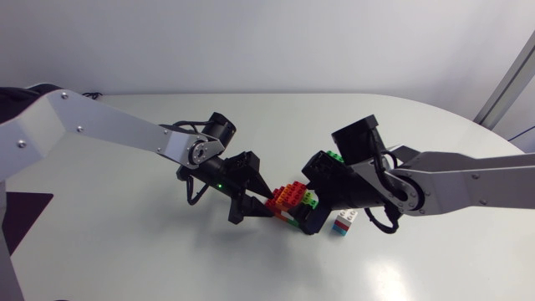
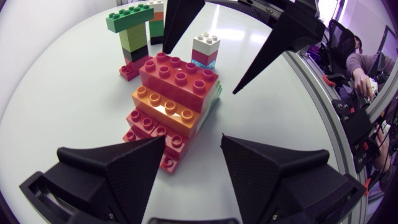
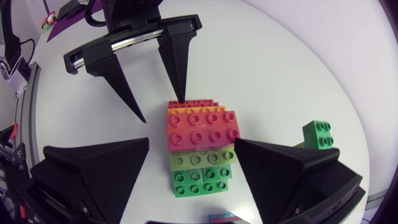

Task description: Disassemble duplo

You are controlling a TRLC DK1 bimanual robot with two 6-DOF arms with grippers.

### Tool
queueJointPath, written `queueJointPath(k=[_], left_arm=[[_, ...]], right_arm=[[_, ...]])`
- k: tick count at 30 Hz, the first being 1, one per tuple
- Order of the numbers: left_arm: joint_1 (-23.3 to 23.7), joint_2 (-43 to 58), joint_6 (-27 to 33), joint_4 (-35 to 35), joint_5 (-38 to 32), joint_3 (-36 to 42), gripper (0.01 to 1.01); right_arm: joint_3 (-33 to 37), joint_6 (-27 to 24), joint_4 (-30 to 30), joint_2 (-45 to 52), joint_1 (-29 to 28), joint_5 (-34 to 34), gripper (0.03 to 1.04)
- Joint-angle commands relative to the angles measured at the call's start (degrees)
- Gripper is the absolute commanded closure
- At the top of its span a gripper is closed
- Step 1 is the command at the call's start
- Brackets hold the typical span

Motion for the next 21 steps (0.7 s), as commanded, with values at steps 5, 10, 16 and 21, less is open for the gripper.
queueJointPath(k=[5, 10, 16, 21], left_arm=[[-0.5, 0.1, 0.9, -0.5, -0.2, 1.4, 0.387], [-0.6, 0.2, 0.8, -0.5, -0.3, 1.5, 0.387], [-0.5, 0.2, 0.8, -0.5, -0.5, 1.6, 0.387], [-0.4, 0.3, 0.8, -0.5, -0.5, 1.7, 0.387]], right_arm=[[0.4, -1.7, 0.5, 2.8, -0.6, -1.4, 0.08], [1.3, -3.1, 0.4, 2.6, -1.6, -2.4, 0.08], [3.4, -4.9, -1.2, 1.8, -3.2, -4.3, 0.08], [4.6, -6.1, -1.4, 3.9, -3.2, -5.3, 0.08]])
